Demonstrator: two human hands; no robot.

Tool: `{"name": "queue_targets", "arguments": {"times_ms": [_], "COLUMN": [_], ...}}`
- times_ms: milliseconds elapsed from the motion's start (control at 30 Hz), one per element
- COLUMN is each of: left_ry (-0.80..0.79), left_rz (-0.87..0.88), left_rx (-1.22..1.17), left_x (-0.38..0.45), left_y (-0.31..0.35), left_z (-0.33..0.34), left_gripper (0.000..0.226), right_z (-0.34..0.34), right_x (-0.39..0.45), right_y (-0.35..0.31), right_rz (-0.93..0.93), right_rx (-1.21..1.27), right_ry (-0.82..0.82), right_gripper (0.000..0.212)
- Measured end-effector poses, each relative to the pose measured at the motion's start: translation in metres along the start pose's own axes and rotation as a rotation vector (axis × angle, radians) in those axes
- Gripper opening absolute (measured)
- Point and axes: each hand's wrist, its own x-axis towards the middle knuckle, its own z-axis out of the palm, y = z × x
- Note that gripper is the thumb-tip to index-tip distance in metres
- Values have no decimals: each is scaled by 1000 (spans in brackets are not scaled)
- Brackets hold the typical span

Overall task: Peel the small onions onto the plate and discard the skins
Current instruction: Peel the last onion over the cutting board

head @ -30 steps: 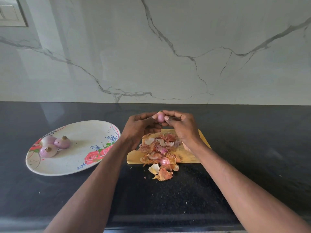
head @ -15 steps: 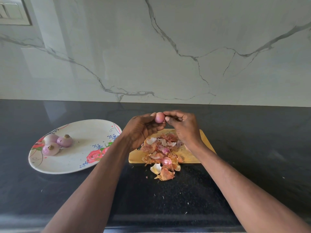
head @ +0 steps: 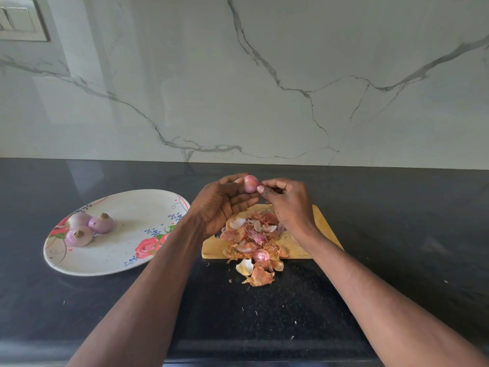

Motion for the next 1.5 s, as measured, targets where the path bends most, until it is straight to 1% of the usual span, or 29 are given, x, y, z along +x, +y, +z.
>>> {"name": "queue_targets", "arguments": {"times_ms": [100, 167, 267, 333, 400, 533, 600, 733, 833, 900, 967, 1033, 1200, 1333, 1500], "left_ry": [54, 80, 88, 73, 45, 32, 45, 73, 77, 89, 107, 121, 160, 139, 178], "left_rz": [1, 35, 126, 197, 245, 341, 377, 426, 462, 496, 532, 551, 533, 547, 582], "left_rx": [82, 142, 175, 239, 319, 526, 585, 639, 713, 758, 773, 779, 801, 780, 822], "left_x": [1, 4, 6, 6, 4, 3, 3, 2, 0, 0, 1, 1, 3, 1, 3], "left_y": [-1, -4, -7, -9, -10, -10, -10, -11, -14, -16, -17, -17, -17, -16, -18], "left_z": [-2, -3, -3, -2, -2, -5, -6, -6, -6, -7, -7, -7, -8, -6, -8], "left_gripper": [15, 11, 20, 21, 20, 27, 29, 32, 41, 37, 21, 14, 16, 22, 19], "right_z": [0, -1, -3, -4, -2, 1, 2, 2, 2, 3, 3, 3, 4, 3, 3], "right_x": [0, 1, 2, 2, 2, 0, 0, 1, 1, 0, 1, 1, 1, 2, 1], "right_y": [0, -1, -3, -3, -2, 0, 1, 4, 4, 4, 5, 5, 4, 2, 3], "right_rz": [15, 31, 74, 72, 54, 14, -26, -126, -161, -175, -173, -174, -162, -150, -147], "right_rx": [22, 69, 198, 221, 201, 151, 82, -49, -50, -58, -67, -71, -70, -51, -63], "right_ry": [17, 38, -1, -52, -61, -46, -22, -4, -11, -6, 4, 8, 20, 36, 25], "right_gripper": [9, 9, 9, 15, 24, 29, 35, 35, 34, 33, 34, 35, 34, 33, 35]}}
